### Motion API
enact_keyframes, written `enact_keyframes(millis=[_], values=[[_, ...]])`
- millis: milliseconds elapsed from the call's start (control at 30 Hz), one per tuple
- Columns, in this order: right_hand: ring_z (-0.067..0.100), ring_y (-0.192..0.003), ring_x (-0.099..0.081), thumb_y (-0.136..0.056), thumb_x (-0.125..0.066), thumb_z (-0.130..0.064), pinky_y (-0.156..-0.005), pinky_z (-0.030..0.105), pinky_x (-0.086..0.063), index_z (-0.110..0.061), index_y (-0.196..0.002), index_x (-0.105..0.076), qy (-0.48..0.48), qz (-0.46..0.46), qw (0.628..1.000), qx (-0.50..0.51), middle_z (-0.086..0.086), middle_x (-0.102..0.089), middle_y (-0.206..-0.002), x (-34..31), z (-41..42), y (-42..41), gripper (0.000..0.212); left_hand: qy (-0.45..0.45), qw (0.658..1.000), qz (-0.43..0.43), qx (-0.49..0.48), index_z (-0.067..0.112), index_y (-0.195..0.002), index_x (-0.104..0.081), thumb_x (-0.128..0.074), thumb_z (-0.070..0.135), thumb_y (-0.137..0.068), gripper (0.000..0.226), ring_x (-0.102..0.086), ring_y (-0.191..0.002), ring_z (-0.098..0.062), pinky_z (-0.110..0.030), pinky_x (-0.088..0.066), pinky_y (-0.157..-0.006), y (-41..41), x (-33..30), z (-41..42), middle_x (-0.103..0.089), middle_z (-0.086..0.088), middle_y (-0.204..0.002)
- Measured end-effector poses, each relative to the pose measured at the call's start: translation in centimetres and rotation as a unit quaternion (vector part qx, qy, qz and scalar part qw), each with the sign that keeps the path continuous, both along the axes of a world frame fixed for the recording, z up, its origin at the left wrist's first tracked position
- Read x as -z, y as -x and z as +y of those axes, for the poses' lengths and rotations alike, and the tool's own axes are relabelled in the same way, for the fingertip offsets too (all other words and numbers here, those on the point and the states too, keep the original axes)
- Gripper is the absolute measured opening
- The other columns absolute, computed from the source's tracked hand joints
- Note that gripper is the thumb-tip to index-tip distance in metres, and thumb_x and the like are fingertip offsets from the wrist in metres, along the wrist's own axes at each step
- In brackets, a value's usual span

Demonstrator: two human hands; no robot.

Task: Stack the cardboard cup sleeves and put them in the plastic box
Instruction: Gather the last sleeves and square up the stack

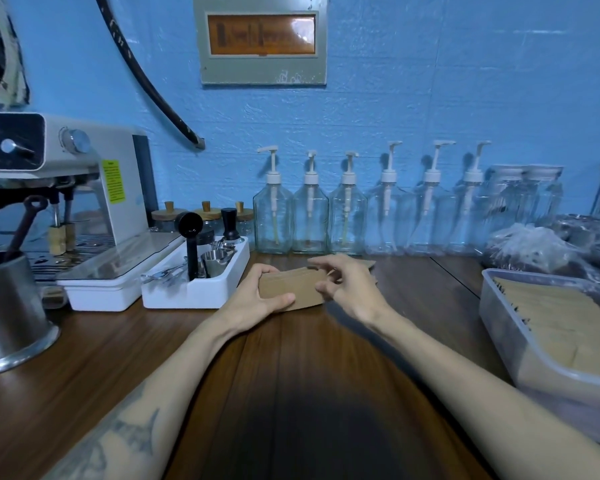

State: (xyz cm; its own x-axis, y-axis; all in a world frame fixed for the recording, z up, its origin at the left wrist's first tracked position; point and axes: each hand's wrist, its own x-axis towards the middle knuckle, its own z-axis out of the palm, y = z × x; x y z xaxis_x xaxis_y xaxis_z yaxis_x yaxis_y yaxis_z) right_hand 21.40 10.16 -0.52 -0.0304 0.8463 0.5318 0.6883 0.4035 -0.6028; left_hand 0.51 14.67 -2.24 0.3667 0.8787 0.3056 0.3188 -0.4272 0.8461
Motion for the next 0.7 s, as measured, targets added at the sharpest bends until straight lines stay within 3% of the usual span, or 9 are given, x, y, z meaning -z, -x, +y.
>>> enact_keyframes(millis=[100, 233, 300, 367, 533, 700], values=[[0.010, -0.108, -0.050, -0.089, -0.068, -0.015, -0.104, 0.030, -0.044, -0.026, -0.138, -0.051, -0.030, -0.054, 0.998, 0.021, -0.005, -0.048, -0.117, 0.1, 0.0, 0.6, 0.053, -0.038, 0.999, 0.011, -0.012, 0.020, -0.115, -0.049, -0.068, 0.022, -0.092, 0.031, -0.058, -0.102, -0.016, -0.020, -0.046, -0.078, 0.1, 0.2, 0.4, -0.058, -0.002, -0.113], [0.017, -0.138, -0.030, -0.095, -0.060, -0.029, -0.116, 0.037, -0.028, -0.031, -0.152, -0.029, -0.016, -0.154, 0.988, 0.013, -0.001, -0.030, -0.150, 0.6, 0.4, 0.6, 0.066, -0.059, 0.998, 0.005, 0.002, 0.020, -0.116, -0.049, -0.067, 0.014, -0.093, 0.030, -0.057, -0.095, -0.006, -0.013, -0.046, -0.076, 0.0, 0.2, 0.4, -0.058, 0.001, -0.108], [0.019, -0.138, -0.033, -0.097, -0.057, -0.029, -0.115, 0.037, -0.030, -0.029, -0.153, -0.028, 0.008, -0.202, 0.979, -0.014, -0.003, -0.031, -0.150, 1.1, 0.7, 0.6, 0.063, -0.064, 0.998, 0.009, 0.012, 0.023, -0.120, -0.050, -0.066, 0.015, -0.093, 0.033, -0.056, -0.097, -0.001, -0.012, -0.046, -0.080, 0.0, 0.2, 0.4, -0.058, 0.006, -0.109], [0.020, -0.131, -0.040, -0.097, -0.056, -0.024, -0.108, 0.030, -0.034, -0.026, -0.152, -0.031, 0.002, -0.222, 0.975, -0.018, -0.003, -0.038, -0.141, 1.5, 0.8, 0.6, 0.060, -0.067, 0.997, 0.020, 0.017, 0.027, -0.122, -0.050, -0.066, 0.016, -0.093, 0.035, -0.056, -0.103, -0.002, -0.021, -0.048, -0.089, 0.0, 0.4, 0.6, -0.059, 0.010, -0.111], [0.014, -0.121, -0.044, -0.096, -0.059, -0.024, -0.100, 0.023, -0.032, -0.027, -0.148, -0.038, 0.009, -0.188, 0.982, -0.026, -0.005, -0.043, -0.129, 1.5, 1.1, 0.3, 0.056, -0.066, 0.998, 0.013, 0.015, 0.024, -0.117, -0.053, -0.067, 0.016, -0.092, 0.030, -0.059, -0.103, -0.009, -0.023, -0.049, -0.088, 0.0, 0.4, 0.7, -0.062, 0.007, -0.108], [0.013, -0.116, -0.052, -0.099, -0.054, -0.030, -0.106, 0.033, -0.042, -0.021, -0.137, -0.054, 0.059, 0.002, 0.998, -0.008, 0.000, -0.052, -0.126, 0.2, 1.4, -0.8, 0.039, -0.059, 0.998, 0.006, 0.002, 0.018, -0.118, -0.053, -0.066, 0.013, -0.093, 0.029, -0.056, -0.097, -0.003, -0.012, -0.045, -0.076, -0.1, 0.2, 0.6, -0.059, 0.004, -0.107]])
